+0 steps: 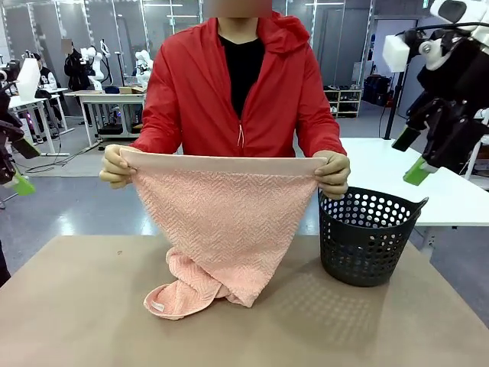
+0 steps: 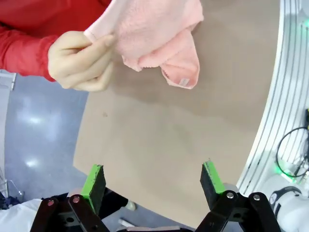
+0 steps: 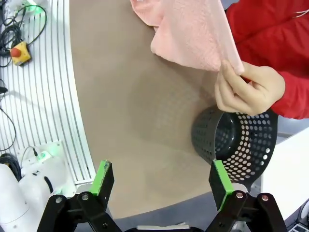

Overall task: Fold the towel.
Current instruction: Grab the top end of the 100 cm Hotel Towel extended by the human.

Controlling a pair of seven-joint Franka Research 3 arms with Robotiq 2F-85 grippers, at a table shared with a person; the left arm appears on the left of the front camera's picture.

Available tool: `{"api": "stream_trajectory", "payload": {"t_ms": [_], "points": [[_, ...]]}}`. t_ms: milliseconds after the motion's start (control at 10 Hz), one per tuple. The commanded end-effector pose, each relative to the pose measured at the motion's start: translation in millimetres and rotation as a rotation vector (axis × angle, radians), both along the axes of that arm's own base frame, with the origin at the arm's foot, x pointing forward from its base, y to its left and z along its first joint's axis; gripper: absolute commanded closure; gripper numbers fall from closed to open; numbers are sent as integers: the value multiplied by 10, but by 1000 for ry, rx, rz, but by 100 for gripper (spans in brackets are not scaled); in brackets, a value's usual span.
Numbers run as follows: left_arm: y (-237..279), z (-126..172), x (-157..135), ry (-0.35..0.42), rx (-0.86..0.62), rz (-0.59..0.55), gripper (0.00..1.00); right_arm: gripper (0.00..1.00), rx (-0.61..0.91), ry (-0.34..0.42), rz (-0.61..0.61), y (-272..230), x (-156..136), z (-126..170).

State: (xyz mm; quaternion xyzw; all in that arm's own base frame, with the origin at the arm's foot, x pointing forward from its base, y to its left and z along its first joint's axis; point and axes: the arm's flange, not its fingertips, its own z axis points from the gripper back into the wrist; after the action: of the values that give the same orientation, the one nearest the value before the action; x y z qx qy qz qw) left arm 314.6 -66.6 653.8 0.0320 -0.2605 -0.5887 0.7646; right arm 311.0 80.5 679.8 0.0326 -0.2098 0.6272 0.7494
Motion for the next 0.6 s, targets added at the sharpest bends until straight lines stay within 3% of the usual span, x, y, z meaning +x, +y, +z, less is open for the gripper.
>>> {"api": "stream_trajectory", "payload": {"t_ms": [0,100,500], "points": [[75,58,-1,18,-65,10,0,0,18,15,-38,-18,27,-56],[0,0,0,0,0,0,0,0,0,0,0,0,0,0],[26,-4,6,7,-20,-23,0,0,8,2,18,9,4,-7]]}}
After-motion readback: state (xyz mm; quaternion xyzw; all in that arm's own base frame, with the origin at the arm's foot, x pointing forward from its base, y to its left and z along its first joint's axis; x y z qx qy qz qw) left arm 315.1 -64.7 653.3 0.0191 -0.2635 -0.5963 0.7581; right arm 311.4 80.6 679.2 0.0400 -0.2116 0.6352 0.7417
